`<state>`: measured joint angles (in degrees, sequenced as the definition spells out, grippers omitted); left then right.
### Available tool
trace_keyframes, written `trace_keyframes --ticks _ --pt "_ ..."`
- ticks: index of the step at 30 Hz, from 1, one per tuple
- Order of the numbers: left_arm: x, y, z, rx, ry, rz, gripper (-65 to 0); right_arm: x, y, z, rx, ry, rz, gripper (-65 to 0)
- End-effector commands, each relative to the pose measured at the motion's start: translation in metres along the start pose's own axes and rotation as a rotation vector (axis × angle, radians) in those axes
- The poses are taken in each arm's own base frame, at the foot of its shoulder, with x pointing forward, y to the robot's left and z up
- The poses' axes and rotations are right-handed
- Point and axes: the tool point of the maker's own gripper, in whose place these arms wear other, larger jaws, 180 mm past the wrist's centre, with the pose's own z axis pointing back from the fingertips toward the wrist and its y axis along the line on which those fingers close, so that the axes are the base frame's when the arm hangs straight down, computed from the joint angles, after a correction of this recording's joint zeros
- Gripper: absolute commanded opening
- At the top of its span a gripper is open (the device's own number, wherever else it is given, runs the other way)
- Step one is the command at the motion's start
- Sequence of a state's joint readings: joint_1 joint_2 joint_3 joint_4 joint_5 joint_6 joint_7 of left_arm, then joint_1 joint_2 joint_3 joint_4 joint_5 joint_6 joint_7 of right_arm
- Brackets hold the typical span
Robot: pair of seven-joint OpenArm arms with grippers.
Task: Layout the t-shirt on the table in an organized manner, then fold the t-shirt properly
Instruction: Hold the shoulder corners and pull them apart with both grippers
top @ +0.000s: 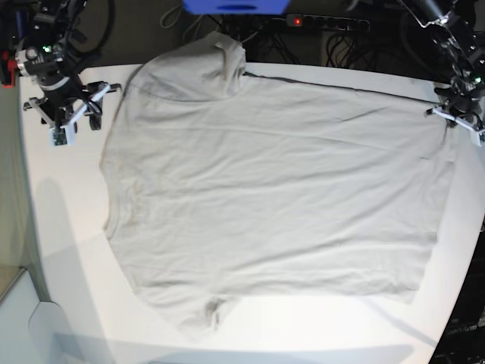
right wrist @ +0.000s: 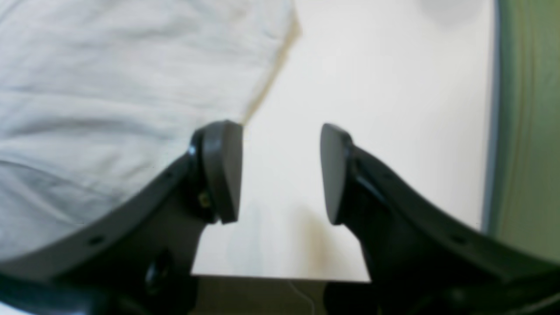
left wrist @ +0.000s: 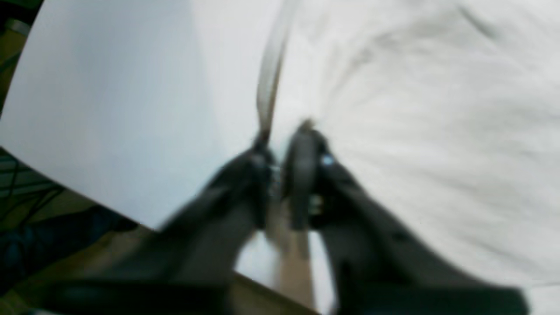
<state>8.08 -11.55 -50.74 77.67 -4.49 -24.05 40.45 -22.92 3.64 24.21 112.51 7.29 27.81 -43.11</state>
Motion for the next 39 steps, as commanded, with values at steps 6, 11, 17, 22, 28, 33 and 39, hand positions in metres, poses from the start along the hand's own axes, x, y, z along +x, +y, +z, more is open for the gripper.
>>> trace_keyframes --ticks 6,11,17,22,28,33,39 --pt "0.005 -0.004 0.000 -0.004 -0.001 -0.043 -64.8 0.006 0.027 0.005 0.146 -0.034 0.155 -35.3" --pt "0.000 -0.016 0.000 -0.029 0.015 -0.078 -64.8 -0.001 0.032 0.004 0.153 -0.004 0.138 -35.2" --pt "-0.003 -0.021 -0.001 -0.040 0.018 -0.073 -64.8 -0.021 0.039 0.005 0.158 0.097 0.109 -35.2" --pt "-0.003 -0.021 -0.001 -0.040 0.018 -0.073 -64.8 -0.045 0.051 0.011 0.191 0.170 0.105 -34.4" --pt "-0.003 -0.021 -0.001 -0.039 0.017 -0.074 -64.8 -0.054 0.078 0.015 0.253 0.189 0.092 -31.9" --pt "-0.005 -0.023 -0.002 -0.042 0.019 -0.071 -64.8 -0.055 0.089 0.015 0.270 0.186 0.058 -32.0" --pt "-0.005 -0.022 -0.001 -0.039 0.018 -0.069 -64.8 -0.060 0.088 0.017 0.268 0.201 0.060 -32.0"
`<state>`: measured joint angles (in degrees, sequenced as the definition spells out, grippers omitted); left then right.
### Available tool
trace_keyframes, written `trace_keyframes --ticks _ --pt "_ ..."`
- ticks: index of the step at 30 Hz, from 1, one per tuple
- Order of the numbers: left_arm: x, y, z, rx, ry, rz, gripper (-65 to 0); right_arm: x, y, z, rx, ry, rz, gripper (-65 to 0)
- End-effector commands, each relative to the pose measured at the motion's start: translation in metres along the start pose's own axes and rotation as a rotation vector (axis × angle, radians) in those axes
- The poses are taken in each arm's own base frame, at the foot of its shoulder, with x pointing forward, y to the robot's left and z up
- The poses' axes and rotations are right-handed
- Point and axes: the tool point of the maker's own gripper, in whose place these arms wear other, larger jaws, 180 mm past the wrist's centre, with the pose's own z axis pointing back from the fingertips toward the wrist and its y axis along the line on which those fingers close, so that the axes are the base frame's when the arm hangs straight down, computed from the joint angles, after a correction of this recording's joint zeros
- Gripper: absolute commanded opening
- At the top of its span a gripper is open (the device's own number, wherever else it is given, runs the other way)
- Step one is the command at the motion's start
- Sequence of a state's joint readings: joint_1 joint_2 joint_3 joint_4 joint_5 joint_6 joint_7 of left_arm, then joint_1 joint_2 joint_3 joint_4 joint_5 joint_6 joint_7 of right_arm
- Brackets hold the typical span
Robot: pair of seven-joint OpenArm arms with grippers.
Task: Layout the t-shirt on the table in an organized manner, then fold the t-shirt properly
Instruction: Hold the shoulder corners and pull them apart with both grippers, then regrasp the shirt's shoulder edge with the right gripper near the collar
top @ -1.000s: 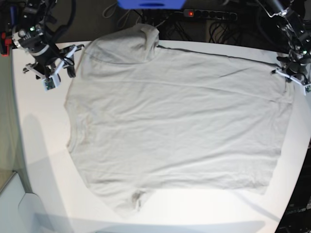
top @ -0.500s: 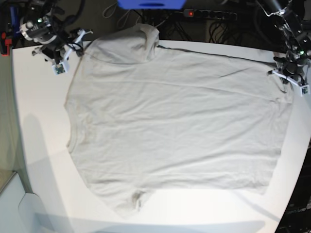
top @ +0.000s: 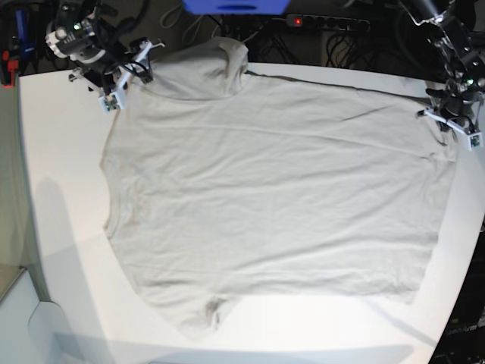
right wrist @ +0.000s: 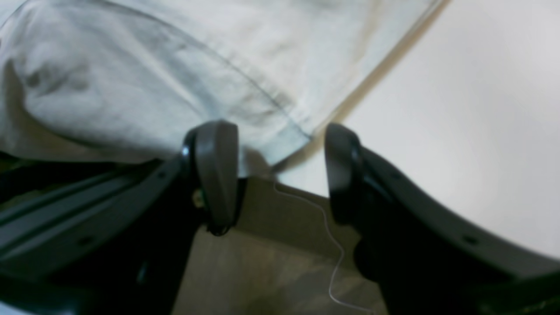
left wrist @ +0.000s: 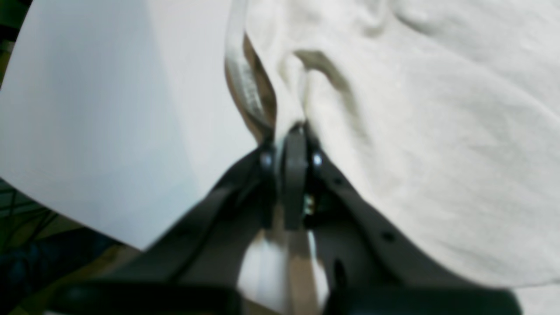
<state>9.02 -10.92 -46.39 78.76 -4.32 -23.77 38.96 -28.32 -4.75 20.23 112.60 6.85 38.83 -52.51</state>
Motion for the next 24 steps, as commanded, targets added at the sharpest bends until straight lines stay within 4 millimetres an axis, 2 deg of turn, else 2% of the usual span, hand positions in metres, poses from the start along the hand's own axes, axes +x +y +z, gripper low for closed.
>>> trace_keyframes --ticks 1,11,17,24 --pt "-0.005 0.002 0.001 0.006 0.029 -0.011 -64.8 0.005 0.001 0.004 0.007 -0.026 0.019 -32.0" --pt "-0.005 0.003 0.001 0.007 0.030 -0.010 -64.8 -0.007 0.003 0.004 0.014 0.002 0.012 -32.0" --pt "-0.005 0.003 0.001 0.007 0.030 -0.010 -64.8 -0.019 0.006 -0.003 0.034 0.032 -0.010 -32.1" --pt "-0.009 0.004 0.002 0.008 0.037 -0.013 -64.8 -0.017 0.009 -0.005 0.042 0.029 -0.012 -32.2"
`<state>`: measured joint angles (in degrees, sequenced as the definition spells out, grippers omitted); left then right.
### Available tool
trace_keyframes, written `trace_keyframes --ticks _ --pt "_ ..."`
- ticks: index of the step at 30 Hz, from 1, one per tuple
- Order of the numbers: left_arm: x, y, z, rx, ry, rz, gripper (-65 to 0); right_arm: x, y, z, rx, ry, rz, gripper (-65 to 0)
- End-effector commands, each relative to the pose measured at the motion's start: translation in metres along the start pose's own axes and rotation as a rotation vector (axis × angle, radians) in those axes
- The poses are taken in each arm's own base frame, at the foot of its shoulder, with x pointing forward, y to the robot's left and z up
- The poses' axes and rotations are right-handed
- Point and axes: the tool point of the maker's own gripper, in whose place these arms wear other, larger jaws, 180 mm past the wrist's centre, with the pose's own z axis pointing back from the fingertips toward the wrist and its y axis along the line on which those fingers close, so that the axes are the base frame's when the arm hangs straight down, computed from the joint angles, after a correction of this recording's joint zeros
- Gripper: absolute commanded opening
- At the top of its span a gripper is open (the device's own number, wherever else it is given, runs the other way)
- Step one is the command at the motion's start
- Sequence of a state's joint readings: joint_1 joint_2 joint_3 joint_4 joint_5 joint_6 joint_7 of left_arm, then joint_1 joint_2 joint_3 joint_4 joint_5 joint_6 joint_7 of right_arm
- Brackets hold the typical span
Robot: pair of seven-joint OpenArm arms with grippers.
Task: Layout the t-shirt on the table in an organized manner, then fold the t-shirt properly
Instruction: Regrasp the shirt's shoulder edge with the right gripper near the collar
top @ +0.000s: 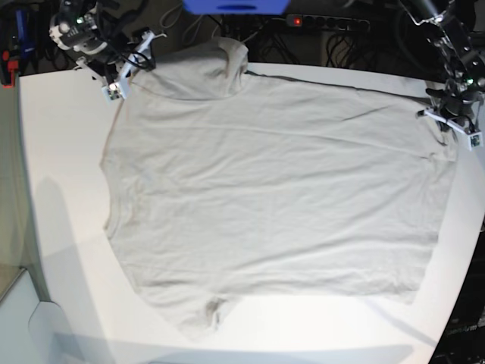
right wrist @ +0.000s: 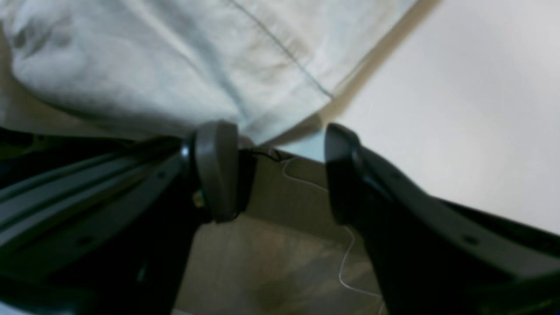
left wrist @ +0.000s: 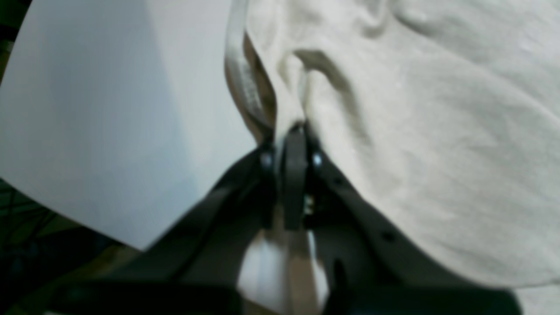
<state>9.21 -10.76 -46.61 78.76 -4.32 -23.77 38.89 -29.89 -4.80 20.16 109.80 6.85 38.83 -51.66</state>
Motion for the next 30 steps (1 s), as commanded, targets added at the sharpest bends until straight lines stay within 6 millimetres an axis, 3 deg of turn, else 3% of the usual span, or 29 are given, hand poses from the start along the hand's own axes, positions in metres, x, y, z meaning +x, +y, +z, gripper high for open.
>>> trace_keyframes --ticks 1,4,8,11,17,25,30 --pt "-0.007 0.003 0.002 0.006 0.037 -0.017 -64.8 0.006 0.003 0.001 0.014 -0.022 0.015 -32.3" --pt "-0.007 0.003 0.002 0.005 0.037 -0.019 -64.8 0.007 0.003 0.001 0.014 -0.023 0.016 -32.8" --pt "-0.007 0.003 0.002 0.006 0.037 -0.017 -64.8 0.008 0.003 0.000 0.016 -0.026 0.016 -38.7" --pt "-0.007 0.004 0.002 0.008 0.036 -0.016 -64.8 0.012 0.004 -0.001 0.018 -0.034 0.011 -45.5" --pt "-0.007 0.003 0.002 0.007 0.036 -0.015 -64.8 0.013 0.005 -0.001 0.019 -0.036 0.009 -65.0" --pt "-0.013 0.002 0.002 0.005 0.049 -0.009 -64.8 0.026 -0.001 0.000 0.004 -0.072 0.018 -65.0" --pt "-0.014 0.005 0.015 0.016 0.033 -0.038 -64.8 0.042 -0.005 0.006 -0.016 -0.110 0.039 -65.0"
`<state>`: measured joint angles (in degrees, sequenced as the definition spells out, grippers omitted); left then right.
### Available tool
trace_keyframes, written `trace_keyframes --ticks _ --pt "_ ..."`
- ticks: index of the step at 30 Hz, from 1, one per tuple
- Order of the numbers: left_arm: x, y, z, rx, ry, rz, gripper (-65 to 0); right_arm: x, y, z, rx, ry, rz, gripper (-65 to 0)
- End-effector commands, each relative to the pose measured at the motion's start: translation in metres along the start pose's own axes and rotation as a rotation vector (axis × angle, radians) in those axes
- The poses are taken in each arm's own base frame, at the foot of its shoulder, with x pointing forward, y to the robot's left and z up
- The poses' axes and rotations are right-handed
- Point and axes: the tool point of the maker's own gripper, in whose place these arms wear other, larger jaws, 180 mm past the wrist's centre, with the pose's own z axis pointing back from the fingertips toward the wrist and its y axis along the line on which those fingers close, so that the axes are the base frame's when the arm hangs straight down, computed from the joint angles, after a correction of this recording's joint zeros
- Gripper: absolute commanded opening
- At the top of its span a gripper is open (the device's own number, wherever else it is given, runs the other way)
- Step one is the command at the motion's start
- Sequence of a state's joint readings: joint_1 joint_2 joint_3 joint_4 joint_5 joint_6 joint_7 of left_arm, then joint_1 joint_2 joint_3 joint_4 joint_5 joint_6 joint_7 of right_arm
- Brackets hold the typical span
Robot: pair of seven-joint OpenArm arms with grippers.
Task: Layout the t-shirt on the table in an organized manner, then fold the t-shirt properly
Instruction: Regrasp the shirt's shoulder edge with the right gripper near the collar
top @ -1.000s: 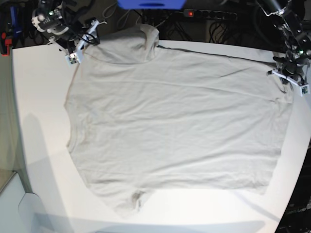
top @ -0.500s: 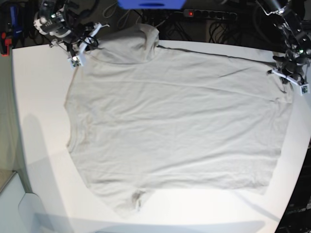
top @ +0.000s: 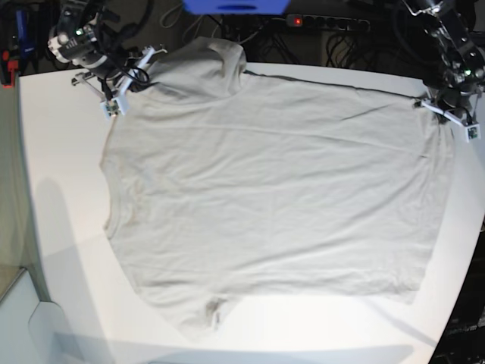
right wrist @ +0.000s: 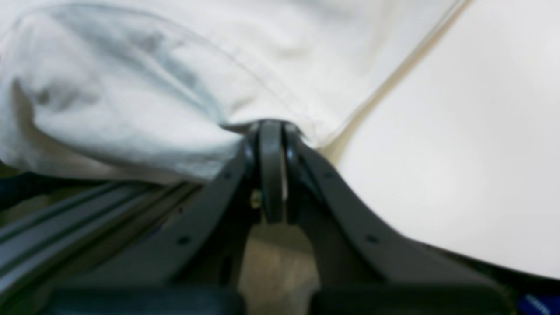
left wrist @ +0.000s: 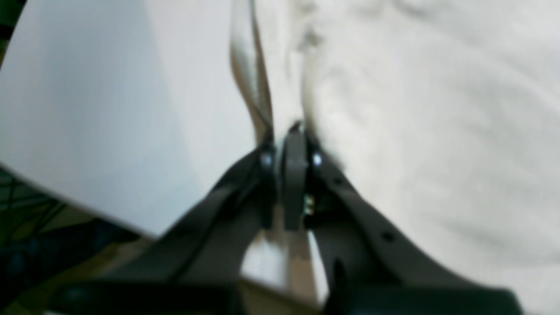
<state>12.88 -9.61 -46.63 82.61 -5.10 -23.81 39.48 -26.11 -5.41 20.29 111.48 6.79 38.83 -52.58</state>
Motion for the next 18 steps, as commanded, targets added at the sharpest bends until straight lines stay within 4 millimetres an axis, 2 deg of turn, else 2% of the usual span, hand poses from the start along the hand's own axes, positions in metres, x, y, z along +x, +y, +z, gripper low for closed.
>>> trace_keyframes --ticks 1,10,18 --pt "-0.003 0.002 0.004 0.011 0.019 -0.019 -64.8 0.011 0.001 0.005 0.005 -0.043 0.024 -65.0" --pt "0.008 -0.009 0.021 0.014 -0.037 -0.041 -64.8 0.032 -0.008 0.007 -0.016 -0.090 0.051 -65.0" --pt "0.021 -0.009 0.025 0.024 -0.052 -0.046 -64.8 0.068 -0.019 0.007 -0.043 -0.169 0.080 -65.0"
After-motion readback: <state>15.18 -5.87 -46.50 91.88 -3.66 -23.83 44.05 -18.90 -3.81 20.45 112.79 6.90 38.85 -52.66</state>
